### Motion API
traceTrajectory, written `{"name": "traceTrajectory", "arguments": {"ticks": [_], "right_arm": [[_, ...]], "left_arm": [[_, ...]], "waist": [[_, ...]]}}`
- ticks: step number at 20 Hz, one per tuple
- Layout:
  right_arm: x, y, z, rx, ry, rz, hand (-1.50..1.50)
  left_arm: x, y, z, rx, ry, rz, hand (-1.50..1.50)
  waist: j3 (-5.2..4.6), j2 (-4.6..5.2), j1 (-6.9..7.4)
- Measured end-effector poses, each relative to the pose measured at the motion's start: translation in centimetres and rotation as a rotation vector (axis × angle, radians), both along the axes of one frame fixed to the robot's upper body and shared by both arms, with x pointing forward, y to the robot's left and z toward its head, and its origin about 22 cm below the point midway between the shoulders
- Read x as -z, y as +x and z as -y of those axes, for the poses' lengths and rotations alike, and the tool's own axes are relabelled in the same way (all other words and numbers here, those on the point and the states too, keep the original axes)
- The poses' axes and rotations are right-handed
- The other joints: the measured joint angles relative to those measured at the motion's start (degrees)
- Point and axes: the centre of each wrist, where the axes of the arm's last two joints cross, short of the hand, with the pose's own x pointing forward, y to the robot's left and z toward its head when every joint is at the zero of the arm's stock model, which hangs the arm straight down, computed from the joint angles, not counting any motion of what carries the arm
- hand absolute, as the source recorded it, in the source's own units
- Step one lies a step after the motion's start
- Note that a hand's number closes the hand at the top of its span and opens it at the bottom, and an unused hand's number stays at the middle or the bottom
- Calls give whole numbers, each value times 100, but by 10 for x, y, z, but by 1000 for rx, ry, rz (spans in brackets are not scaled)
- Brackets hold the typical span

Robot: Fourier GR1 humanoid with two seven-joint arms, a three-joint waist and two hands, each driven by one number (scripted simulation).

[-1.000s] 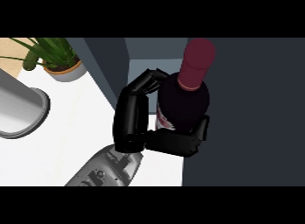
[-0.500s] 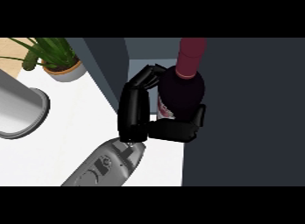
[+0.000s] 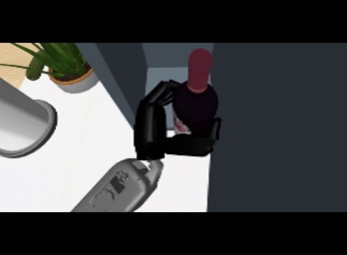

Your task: Pick up the wine, place it into the cabinet and close the cabinet

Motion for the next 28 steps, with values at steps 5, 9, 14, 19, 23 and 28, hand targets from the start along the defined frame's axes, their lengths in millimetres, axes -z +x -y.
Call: {"name": "traceTrajectory", "arguments": {"ticks": [5, 9, 14, 19, 23, 28], "right_arm": [[2, -1, 0, -4, 1, -1, -150], [-2, 1, 2, 9, -9, 3, -150], [-3, 2, 2, 8, -8, 4, -150], [-3, 2, 1, -3, 1, 5, -150], [-4, 3, 0, -2, 8, 6, -150], [2, 0, 0, -5, 20, -5, -150]], "left_arm": [[21, 7, 4, -31, 74, 5, 150], [32, 13, 0, -50, 104, 16, 150], [43, 19, -7, -85, 112, 27, 150], [53, 30, -19, -112, 100, 25, 150], [52, 43, -24, -124, 91, 13, 150], [54, 57, -30, -114, 82, -14, 150]], "waist": [[1, 0, -20], [1, 0, -2], [1, 0, 9], [1, 3, 5], [0, 3, 4], [1, 4, -17]]}}
